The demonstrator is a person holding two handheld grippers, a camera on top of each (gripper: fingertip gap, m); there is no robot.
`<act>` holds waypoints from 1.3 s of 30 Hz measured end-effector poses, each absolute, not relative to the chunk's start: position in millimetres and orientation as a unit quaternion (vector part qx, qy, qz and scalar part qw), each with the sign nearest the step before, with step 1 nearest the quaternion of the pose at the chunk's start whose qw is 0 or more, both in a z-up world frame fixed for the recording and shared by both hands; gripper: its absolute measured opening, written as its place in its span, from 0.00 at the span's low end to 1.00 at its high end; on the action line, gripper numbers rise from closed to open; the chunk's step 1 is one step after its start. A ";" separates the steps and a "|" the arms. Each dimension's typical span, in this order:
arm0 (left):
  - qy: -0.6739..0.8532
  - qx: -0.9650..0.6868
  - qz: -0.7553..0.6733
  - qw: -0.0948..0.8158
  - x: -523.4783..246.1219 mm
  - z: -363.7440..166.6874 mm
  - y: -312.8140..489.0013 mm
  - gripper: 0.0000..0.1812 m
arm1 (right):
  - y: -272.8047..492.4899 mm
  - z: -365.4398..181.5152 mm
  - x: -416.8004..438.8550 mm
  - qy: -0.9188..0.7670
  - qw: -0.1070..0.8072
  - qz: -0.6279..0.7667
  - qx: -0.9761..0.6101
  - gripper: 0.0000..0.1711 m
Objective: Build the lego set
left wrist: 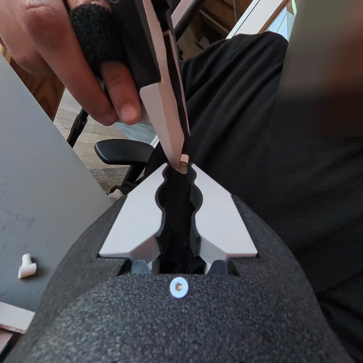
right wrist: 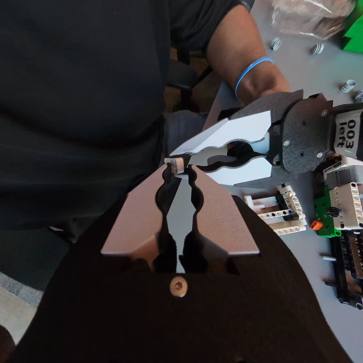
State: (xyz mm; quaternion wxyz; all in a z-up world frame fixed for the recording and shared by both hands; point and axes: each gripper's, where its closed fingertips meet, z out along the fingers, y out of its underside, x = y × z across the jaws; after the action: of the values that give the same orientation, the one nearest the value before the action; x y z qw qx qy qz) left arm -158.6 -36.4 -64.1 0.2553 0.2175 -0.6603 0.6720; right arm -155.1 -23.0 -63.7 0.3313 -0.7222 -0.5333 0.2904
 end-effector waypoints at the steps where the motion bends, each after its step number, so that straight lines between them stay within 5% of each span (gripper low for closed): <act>1: -0.660 0.217 0.672 0.255 -158.7 -64.3 -36.1 0.08 | -24.2 -64.2 -155.7 -0.537 0.322 0.295 -0.721 0.07; 5: -0.675 0.247 0.658 0.225 -147.4 -75.6 -34.8 0.09 | -23.0 -74.2 -148.8 -0.508 0.287 0.298 -0.755 0.06; 12: -0.676 0.360 0.642 0.036 -88.3 -92.7 -5.2 0.18 | 13.3 -94.8 -82.2 -0.306 0.336 0.240 -0.858 0.05; 16: -0.701 0.380 0.599 -0.079 -73.3 -101.8 6.9 0.09 | 22.8 -97.3 -73.4 -0.204 0.388 0.292 -0.850 0.05; 28: -0.671 0.395 0.625 -0.056 -69.2 -97.8 16.8 0.04 | 21.8 -92.3 -65.0 -0.149 0.444 0.329 -0.820 0.04; 39: -0.585 0.394 0.709 -0.015 -70.3 -64.9 22.5 0.03 | 34.6 -58.1 -71.2 -0.051 0.607 0.404 -0.683 0.05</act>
State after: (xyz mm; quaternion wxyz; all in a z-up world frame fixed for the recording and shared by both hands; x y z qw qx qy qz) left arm -70.3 22.5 -64.9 -0.0152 0.3939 -0.5851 0.7087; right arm -71.2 34.6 -58.1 0.6068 -0.6826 -0.0507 0.4040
